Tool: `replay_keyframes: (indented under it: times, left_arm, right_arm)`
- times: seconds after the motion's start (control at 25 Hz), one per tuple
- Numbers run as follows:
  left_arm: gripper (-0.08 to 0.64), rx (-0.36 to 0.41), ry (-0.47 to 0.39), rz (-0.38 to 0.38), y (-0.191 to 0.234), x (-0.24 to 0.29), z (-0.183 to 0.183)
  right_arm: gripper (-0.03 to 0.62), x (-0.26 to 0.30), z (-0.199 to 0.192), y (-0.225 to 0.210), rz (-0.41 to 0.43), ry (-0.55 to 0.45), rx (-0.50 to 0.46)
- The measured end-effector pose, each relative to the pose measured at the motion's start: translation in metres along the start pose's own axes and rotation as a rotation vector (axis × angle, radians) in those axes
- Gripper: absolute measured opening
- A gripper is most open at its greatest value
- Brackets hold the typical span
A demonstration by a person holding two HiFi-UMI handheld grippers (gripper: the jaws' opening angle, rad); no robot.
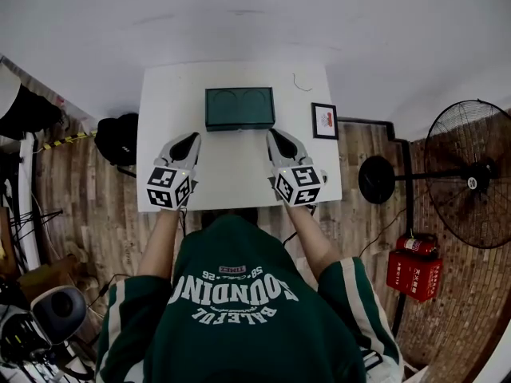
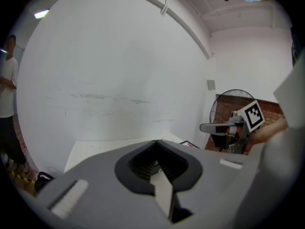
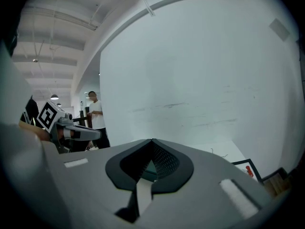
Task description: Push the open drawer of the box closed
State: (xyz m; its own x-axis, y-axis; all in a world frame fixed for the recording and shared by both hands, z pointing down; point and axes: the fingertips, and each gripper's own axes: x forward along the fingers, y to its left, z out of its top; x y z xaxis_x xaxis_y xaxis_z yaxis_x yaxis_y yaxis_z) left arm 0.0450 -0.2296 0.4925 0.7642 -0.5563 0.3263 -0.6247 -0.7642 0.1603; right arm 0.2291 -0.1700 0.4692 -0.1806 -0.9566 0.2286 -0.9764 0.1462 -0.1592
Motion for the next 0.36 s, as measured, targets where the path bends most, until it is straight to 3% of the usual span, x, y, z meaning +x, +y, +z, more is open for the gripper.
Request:
replay_keyframes:
  times: [0.36]
  left_arm:
    - [0.052,-0.001,0.0,-0.002,-0.0043,0.0025,-0.0002]
  right_arm:
    - [0.002,-0.0009,-0.0049,0.0003,0.005,0.013,0.003]
